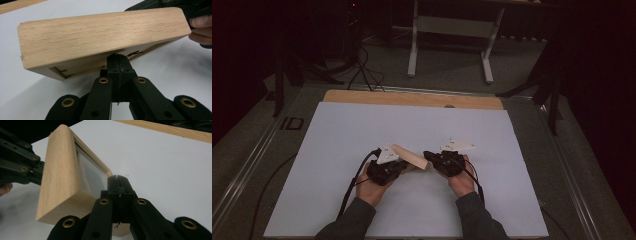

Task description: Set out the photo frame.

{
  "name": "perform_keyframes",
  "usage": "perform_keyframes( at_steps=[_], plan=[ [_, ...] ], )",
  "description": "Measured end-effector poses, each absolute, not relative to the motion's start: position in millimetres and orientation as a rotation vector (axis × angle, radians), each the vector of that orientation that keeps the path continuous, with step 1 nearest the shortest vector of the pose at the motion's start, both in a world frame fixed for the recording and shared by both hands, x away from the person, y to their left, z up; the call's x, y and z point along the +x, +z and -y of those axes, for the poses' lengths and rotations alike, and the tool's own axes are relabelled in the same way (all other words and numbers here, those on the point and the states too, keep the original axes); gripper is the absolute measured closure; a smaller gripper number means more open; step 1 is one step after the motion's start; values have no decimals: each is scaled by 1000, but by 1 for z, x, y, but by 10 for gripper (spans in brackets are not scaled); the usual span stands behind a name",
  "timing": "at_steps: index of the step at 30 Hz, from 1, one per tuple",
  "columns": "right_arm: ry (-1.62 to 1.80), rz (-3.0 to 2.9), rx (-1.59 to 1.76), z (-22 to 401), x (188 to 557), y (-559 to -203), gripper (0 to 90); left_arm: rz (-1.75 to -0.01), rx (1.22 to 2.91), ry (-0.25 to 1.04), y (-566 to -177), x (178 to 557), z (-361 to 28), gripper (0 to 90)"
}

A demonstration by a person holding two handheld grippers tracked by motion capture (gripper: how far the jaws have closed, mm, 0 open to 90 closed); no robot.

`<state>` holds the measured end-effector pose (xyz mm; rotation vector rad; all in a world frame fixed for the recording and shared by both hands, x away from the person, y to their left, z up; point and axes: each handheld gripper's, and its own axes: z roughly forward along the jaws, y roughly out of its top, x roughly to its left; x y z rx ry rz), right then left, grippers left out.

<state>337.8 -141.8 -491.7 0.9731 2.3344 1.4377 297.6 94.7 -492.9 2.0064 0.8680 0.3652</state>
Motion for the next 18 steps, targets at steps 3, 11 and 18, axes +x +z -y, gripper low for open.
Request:
perform_keyframes(
  at_steps=[3,11,18],
  plan=[
    [1427,-2337,982,143,339,-493,894,-865,2004,365,-493,297,-94,897],
    [1413,-2335,996,143,339,-496,895,-853,2008,367,-492,298,-93,897],
    [1406,-2347,995,141,334,-497,895,-864,2013,367,-494,300,-93,896]
  ],
)
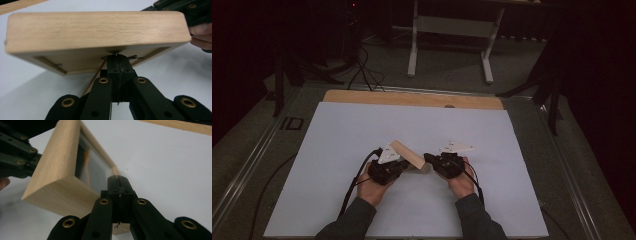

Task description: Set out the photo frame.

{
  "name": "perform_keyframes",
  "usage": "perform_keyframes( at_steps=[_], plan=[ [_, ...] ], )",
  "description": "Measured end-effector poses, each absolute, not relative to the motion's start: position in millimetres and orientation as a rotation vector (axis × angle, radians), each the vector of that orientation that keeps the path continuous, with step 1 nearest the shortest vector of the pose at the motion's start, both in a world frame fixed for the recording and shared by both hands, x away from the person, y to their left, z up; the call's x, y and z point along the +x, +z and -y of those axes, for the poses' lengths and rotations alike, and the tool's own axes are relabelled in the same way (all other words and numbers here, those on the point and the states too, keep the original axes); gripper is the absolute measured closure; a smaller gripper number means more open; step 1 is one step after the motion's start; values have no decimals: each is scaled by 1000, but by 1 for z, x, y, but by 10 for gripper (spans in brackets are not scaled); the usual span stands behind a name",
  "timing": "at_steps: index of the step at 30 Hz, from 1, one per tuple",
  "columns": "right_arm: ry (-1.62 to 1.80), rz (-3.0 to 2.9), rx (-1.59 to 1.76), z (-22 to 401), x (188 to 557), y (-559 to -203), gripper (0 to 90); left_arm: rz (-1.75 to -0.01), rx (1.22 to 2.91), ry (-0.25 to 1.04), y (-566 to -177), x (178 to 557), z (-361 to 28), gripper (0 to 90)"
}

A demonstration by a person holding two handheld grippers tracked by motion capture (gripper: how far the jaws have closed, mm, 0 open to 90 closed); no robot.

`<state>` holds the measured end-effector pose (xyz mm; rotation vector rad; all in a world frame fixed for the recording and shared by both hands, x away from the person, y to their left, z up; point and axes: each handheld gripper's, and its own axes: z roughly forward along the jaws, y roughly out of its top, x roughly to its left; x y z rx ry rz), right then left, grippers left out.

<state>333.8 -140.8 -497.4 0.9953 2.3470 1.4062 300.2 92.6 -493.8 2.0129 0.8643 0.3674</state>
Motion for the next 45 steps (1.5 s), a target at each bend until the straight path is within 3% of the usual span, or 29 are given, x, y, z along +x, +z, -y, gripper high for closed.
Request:
perform_keyframes(
  at_steps=[40,45],
  plan=[
    [1223,-2521,901,109,307,-513,883,-954,1982,366,-507,309,-106,895],
    [1213,-2526,886,108,307,-514,850,-967,1988,371,-509,311,-109,846]
  ],
)
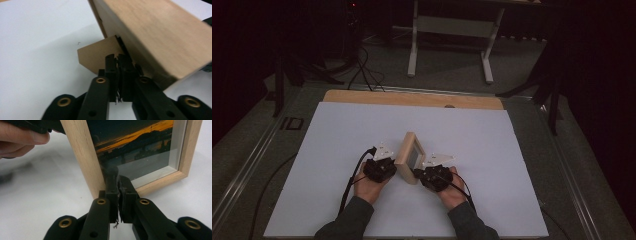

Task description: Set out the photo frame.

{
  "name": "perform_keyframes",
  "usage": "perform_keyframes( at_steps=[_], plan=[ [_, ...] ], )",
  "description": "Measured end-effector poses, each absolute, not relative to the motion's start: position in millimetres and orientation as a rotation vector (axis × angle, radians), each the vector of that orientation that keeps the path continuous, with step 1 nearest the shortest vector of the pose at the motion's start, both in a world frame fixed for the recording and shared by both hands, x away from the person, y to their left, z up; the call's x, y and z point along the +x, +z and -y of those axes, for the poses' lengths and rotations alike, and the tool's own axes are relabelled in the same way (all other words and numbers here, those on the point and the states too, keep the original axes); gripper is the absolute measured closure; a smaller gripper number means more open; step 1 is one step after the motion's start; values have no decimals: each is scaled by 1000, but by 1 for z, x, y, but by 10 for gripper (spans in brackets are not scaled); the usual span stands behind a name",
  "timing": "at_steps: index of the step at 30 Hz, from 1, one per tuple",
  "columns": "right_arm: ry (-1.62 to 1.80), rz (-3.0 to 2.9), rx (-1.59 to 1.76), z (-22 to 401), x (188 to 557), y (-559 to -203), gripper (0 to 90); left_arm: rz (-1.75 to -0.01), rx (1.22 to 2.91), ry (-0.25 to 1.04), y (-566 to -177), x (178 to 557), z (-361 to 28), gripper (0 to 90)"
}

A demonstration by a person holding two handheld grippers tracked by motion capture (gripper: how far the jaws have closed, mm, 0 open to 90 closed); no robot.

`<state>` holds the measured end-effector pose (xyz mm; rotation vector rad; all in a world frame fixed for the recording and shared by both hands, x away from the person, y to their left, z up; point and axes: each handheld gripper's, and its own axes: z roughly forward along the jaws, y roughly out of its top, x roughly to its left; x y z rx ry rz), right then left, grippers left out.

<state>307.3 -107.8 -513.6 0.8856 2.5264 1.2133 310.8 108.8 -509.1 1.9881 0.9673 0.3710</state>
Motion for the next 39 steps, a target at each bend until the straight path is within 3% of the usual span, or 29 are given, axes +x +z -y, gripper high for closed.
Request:
perform_keyframes(
  at_steps=[12,15,39],
  plan=[
    [1225,-2462,895,119,311,-504,668,-1057,1884,328,-499,315,-137,592],
    [1244,-2446,902,123,313,-501,636,-1087,1839,317,-495,314,-144,572],
    [1261,-2386,960,138,319,-494,556,-987,1793,326,-450,292,-139,342]
  ],
)
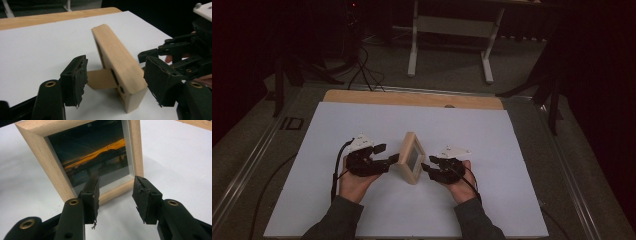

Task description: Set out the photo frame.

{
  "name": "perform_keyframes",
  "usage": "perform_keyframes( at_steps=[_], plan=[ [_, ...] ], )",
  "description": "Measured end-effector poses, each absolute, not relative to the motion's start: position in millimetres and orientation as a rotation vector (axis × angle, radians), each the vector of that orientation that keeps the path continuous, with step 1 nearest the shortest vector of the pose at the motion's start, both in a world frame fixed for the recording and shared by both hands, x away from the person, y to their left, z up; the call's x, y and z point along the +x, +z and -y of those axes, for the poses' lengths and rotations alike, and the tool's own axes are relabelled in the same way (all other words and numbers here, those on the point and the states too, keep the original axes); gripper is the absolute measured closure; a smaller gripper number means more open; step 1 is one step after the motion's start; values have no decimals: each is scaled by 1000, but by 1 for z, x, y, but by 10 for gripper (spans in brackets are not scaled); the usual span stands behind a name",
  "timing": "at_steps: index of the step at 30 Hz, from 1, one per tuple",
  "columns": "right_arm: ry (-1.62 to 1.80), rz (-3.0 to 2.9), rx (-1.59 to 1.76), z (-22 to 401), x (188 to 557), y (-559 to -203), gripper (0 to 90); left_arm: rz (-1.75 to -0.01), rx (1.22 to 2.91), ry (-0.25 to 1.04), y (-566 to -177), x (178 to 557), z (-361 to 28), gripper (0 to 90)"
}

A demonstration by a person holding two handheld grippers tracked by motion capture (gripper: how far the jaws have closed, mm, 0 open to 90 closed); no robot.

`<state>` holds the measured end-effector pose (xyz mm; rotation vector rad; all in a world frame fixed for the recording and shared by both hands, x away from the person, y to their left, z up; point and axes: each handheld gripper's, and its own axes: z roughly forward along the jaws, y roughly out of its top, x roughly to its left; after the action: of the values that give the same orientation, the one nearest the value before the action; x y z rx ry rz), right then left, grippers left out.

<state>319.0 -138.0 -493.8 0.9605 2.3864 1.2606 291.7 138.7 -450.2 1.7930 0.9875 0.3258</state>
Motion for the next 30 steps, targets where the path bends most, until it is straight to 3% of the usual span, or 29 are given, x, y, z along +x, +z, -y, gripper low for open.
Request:
perform_keyframes(
  at_steps=[16,30],
  plan=[
    [1299,-2355,969,144,319,-486,536,-981,1845,320,-459,292,-119,268],
    [1331,-2334,947,146,316,-476,532,-1022,1875,253,-475,299,-112,345]
  ],
)
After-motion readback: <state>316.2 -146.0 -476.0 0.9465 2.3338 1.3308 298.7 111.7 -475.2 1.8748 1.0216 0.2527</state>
